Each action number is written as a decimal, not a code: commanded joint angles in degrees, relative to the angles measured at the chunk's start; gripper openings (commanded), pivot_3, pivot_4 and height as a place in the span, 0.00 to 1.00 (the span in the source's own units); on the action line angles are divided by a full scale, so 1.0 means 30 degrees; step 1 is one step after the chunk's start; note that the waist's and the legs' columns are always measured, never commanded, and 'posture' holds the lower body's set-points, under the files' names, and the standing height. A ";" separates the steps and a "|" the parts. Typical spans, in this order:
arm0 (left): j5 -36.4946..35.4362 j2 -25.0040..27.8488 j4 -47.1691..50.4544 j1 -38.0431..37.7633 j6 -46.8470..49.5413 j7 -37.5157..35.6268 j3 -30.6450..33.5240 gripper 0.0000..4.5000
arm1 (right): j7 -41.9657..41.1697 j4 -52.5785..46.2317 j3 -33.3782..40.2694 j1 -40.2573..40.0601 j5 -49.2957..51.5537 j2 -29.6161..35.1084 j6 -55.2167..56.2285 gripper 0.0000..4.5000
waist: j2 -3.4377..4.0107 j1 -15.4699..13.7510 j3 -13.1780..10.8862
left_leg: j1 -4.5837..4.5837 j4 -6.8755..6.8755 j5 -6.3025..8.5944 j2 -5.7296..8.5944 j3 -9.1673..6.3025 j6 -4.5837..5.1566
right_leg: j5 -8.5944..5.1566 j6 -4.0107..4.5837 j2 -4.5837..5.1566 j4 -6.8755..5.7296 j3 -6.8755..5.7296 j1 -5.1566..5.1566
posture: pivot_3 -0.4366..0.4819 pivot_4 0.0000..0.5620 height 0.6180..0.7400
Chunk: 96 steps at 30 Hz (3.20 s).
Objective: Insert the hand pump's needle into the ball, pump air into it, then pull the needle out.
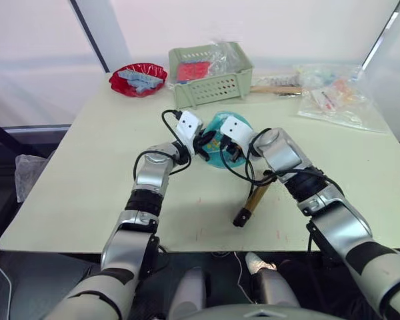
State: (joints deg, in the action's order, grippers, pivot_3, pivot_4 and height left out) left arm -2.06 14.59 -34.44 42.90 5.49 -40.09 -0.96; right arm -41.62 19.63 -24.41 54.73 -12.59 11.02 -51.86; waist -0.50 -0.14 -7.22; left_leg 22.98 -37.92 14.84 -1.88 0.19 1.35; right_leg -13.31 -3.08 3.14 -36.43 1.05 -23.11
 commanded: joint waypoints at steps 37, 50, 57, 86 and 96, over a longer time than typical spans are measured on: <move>0.0169 -0.0043 -0.1119 -0.0320 0.0336 -0.0476 -0.1217 0.00 | -0.0503 -1.6451 0.8907 -1.1327 0.8238 0.5943 0.1629 0.98 | 0.0113 -0.0280 -0.0155 | 0.0242 0.0144 -0.0050 0.0225 -0.0255 -0.0053 | -0.0033 -0.0185 0.0192 0.0166 -0.0356 -0.0013 | 0.48 0.27 0.97; 0.0370 -0.0012 -0.3097 0.0823 -0.0604 -0.1136 -0.1543 0.00 | -0.0080 -1.9267 1.4872 -1.8094 1.1236 0.6529 0.4319 0.98 | 0.0071 -0.0248 -0.0176 | 0.0224 0.0128 -0.0071 0.0224 -0.0294 -0.0081 | -0.0040 -0.0192 0.0186 0.0168 -0.0385 0.0040 | 0.48 0.27 0.97; 0.0456 -0.0041 -0.3678 0.0938 -0.1134 -0.1360 -0.1654 0.00 | -0.2710 -1.8259 1.7380 -2.0152 1.4590 0.7938 0.5126 0.98 | 0.0047 -0.0247 -0.0191 | 0.0103 0.0114 -0.0069 0.0220 -0.0288 -0.0078 | -0.0045 -0.0193 0.0185 0.0169 -0.0377 0.0170 | 0.48 0.27 0.97; -0.0810 0.0672 -0.2088 0.1546 -0.0927 -0.3186 -0.0790 0.44 | -0.7177 -1.2773 1.7766 -2.0943 1.7439 0.9363 1.1033 1.00 | 0.0007 -0.0218 -0.0315 | -0.0033 0.0119 -0.0067 0.0214 -0.0246 -0.0078 | -0.0051 -0.0200 0.0185 0.0170 -0.0336 0.0294 | 0.48 0.27 0.97; -0.2000 0.0826 0.0820 0.0964 -0.0356 -0.3557 -0.0098 0.99 | -0.7787 -1.2006 1.7710 -2.0427 1.7799 0.8786 1.2685 1.00 | -0.0048 -0.0207 -0.0580 | -0.0009 0.0119 -0.0068 0.0213 -0.0241 -0.0079 | -0.0046 -0.0199 0.0184 0.0167 -0.0330 0.0271 | 0.48 0.27 0.97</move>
State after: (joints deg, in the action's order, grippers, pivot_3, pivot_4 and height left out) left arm -6.57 16.48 -35.61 45.78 4.23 -50.12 -2.27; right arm -64.23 -16.12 27.91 -7.17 39.60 37.70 -15.96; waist -0.65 -0.76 -8.96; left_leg 22.95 -37.57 14.63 -1.24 -0.53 1.12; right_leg -13.45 -3.68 3.70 -35.93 0.06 -22.30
